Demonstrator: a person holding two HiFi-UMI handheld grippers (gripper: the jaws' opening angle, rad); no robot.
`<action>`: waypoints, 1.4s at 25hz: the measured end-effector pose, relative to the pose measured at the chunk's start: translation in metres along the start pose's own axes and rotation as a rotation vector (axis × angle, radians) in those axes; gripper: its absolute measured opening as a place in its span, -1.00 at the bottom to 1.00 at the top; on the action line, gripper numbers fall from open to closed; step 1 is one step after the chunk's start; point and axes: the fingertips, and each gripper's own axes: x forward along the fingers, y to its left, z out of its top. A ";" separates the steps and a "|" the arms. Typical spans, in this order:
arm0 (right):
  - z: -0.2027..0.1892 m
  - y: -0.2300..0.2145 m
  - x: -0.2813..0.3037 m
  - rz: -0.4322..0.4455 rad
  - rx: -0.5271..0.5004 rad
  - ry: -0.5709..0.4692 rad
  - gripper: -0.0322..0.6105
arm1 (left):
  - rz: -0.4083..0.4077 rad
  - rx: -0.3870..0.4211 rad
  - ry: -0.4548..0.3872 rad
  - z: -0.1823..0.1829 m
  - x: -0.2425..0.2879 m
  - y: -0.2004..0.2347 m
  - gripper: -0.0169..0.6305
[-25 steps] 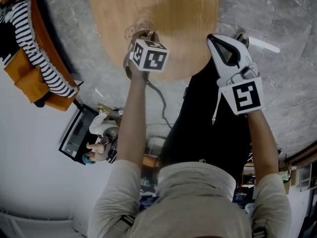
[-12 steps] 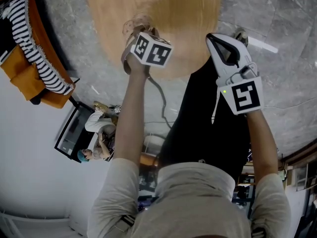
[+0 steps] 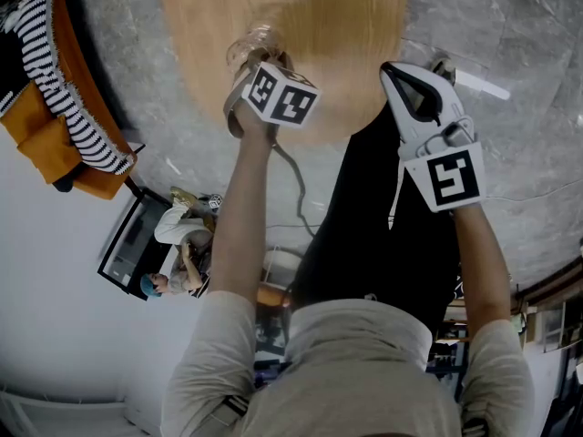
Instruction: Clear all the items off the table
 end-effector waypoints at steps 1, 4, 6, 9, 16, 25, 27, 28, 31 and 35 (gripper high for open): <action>0.000 0.000 0.000 0.002 -0.002 0.000 -0.88 | 0.003 -0.007 -0.009 0.000 -0.001 0.000 -0.76; 0.000 0.002 0.002 0.007 -0.009 0.004 -0.88 | 0.005 -0.038 -0.035 -0.001 -0.002 -0.001 -0.77; 0.000 0.005 0.003 0.012 -0.022 0.012 -0.88 | -0.014 -0.071 -0.058 -0.003 -0.004 -0.003 -0.78; 0.002 0.007 0.002 0.012 -0.036 0.012 -0.88 | -0.045 -0.133 -0.093 -0.004 -0.012 -0.012 -0.78; 0.012 0.019 0.010 0.068 -0.113 0.008 -0.88 | -0.048 -0.290 -0.221 0.005 -0.039 -0.028 -0.78; 0.022 0.046 0.007 0.160 -0.140 0.013 -0.88 | -0.044 -0.552 -0.405 0.015 -0.097 -0.054 -0.78; 0.028 0.052 0.003 0.176 -0.158 0.007 -0.88 | -0.043 -0.604 -0.448 0.016 -0.113 -0.059 -0.78; 0.032 0.055 0.001 0.183 -0.163 0.007 -0.88 | -0.039 -0.623 -0.463 0.016 -0.121 -0.060 -0.78; 0.042 0.063 -0.007 0.209 -0.167 0.005 -0.88 | -0.011 -0.661 -0.493 0.014 -0.144 -0.061 -0.77; 0.067 0.076 -0.024 0.243 -0.187 -0.022 -0.88 | 0.028 -0.709 -0.543 0.010 -0.187 -0.062 -0.77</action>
